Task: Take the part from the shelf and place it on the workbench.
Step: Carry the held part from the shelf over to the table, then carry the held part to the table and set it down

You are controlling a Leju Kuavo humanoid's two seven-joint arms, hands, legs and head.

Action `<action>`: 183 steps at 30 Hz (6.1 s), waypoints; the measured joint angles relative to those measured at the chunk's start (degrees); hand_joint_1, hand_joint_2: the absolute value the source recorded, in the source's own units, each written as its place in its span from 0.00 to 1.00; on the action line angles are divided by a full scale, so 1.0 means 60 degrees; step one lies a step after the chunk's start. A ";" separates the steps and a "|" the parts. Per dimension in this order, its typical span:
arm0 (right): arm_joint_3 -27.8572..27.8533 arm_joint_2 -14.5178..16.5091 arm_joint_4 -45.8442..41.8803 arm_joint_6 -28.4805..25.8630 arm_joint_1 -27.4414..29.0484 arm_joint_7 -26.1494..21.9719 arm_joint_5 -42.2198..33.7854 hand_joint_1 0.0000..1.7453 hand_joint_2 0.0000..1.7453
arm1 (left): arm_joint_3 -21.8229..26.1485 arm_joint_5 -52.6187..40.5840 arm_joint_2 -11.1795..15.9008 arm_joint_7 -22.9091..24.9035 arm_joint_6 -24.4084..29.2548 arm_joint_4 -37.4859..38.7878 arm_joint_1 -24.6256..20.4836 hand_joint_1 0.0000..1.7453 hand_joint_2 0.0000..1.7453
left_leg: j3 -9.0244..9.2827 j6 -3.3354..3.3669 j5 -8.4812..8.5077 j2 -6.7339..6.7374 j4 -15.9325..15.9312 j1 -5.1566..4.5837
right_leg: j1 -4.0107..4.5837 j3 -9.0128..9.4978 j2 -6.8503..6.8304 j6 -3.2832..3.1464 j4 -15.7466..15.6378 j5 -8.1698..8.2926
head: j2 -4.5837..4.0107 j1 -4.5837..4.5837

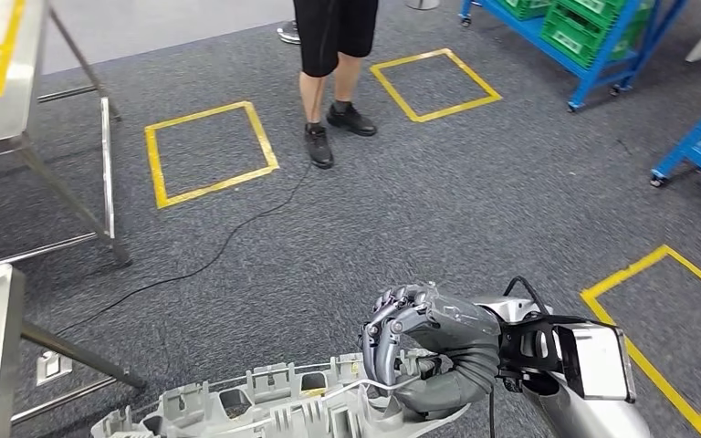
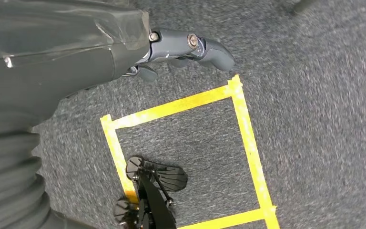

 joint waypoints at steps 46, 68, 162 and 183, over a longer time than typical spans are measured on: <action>0.0242 -0.0095 0.0089 0.0004 0.0000 -0.0163 -0.0178 1.00 1.00 | 0.0158 -0.0590 0.0157 -0.0404 0.0085 0.0135 0.0035 0.00 1.00 | -0.0576 -0.0085 -0.0460 0.1383 0.1174 -0.0076 | 0.0301 0.0229 -0.1092 -0.0628 -0.0451 0.0178 | 0.0000 -0.0049; -0.0090 0.0049 0.0057 0.0266 0.0215 -0.0196 -0.0300 1.00 1.00 | 0.0277 -0.0964 0.0237 -0.0654 0.0086 0.0143 0.0048 0.00 1.00 | -0.0156 -0.0253 -0.0350 0.0162 0.0421 0.0032 | 0.0088 0.0171 -0.0179 -0.0436 -0.0567 0.0408 | 0.0000 0.0012; 0.0291 0.0458 0.0414 -0.0004 -0.0220 -0.0292 -0.0526 1.00 1.00 | 0.0477 0.0036 0.0260 0.0825 -0.0411 -0.0061 -0.0221 0.00 1.00 | -0.0694 -0.0403 -0.0592 0.0588 0.1238 0.0143 | 0.0023 0.0346 -0.0335 -0.0422 -0.0629 0.0279 | 0.0000 -0.0030; 0.0024 0.0464 0.0268 0.0052 0.0008 -0.0084 -0.1036 1.00 1.00 | 0.0462 -0.0009 0.0077 0.0821 -0.0728 -0.0408 -0.0215 0.00 1.00 | 0.0126 0.0055 -0.0011 0.0774 -0.0109 0.0076 | 0.0052 -0.0592 -0.0421 0.0015 0.0877 -0.0135 | 0.0000 -0.0009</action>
